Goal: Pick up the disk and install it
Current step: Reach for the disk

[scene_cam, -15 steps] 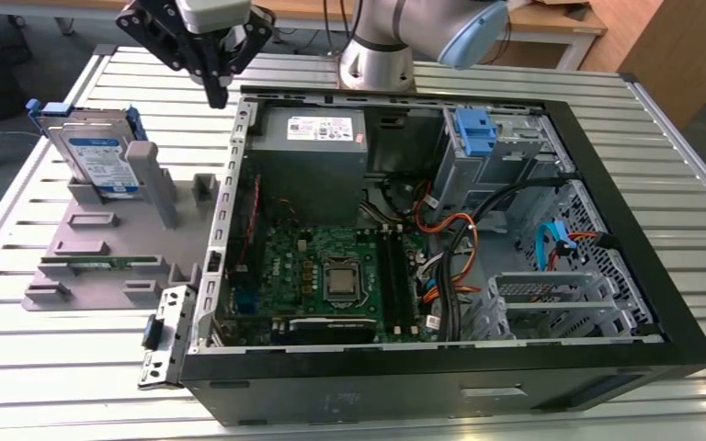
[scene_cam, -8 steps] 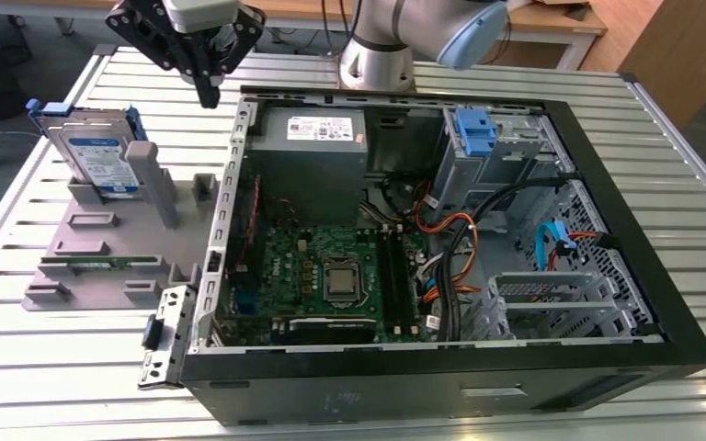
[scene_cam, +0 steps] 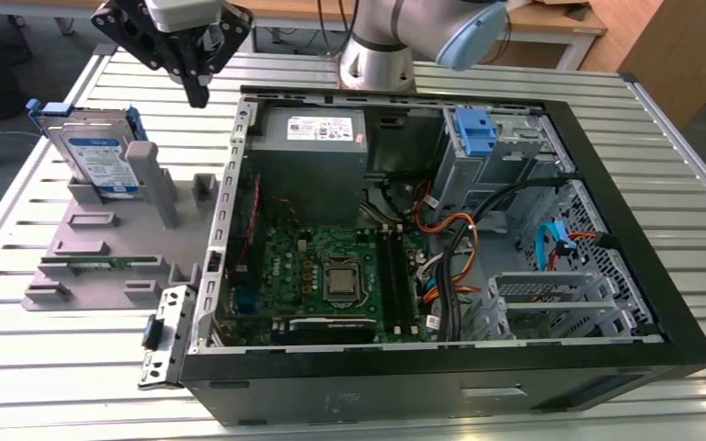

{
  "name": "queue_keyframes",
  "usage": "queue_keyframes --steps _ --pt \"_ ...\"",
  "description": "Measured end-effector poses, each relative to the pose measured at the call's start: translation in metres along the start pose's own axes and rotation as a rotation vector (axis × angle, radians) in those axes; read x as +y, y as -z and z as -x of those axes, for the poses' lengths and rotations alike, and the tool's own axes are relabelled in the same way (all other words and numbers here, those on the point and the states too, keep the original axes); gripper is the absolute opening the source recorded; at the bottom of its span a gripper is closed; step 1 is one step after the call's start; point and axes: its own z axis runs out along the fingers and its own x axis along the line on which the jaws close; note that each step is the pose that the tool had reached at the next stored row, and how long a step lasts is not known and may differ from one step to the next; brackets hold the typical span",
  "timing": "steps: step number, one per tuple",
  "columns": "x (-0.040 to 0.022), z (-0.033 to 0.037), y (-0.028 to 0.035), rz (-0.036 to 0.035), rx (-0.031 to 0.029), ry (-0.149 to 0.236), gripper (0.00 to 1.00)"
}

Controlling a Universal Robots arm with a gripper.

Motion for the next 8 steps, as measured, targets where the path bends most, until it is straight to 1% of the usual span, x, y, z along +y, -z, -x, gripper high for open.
queue_keyframes --steps 4,8 --pt "-0.0003 -0.0042 0.0001 0.0001 -0.0001 0.0 0.11" --pt "-0.0004 -0.0054 0.0002 0.0 0.0001 0.0 0.11"
